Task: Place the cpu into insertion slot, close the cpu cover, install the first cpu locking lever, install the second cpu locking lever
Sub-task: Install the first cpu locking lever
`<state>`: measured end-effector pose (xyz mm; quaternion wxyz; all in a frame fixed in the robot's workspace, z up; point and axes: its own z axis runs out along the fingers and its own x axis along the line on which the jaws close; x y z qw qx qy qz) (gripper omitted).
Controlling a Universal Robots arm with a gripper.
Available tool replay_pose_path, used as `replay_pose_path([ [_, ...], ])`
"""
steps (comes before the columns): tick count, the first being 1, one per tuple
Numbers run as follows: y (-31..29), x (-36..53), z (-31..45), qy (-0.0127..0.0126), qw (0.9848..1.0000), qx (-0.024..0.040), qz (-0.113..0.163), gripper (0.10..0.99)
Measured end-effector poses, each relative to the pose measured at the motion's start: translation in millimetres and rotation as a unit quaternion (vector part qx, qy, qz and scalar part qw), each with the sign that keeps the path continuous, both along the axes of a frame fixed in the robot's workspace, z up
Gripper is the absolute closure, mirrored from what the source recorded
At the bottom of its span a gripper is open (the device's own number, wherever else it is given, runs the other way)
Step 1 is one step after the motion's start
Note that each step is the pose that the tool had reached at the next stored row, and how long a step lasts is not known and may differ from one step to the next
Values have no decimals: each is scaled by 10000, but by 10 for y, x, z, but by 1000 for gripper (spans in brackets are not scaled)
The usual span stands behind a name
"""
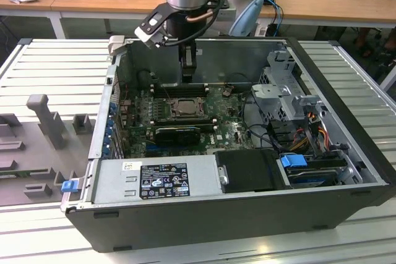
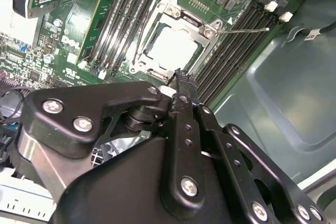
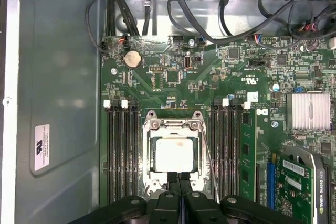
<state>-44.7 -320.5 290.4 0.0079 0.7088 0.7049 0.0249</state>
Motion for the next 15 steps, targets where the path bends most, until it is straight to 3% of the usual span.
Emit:
replay_pose_path([
  [15,0,0,116,0,10000,5,0,980],
])
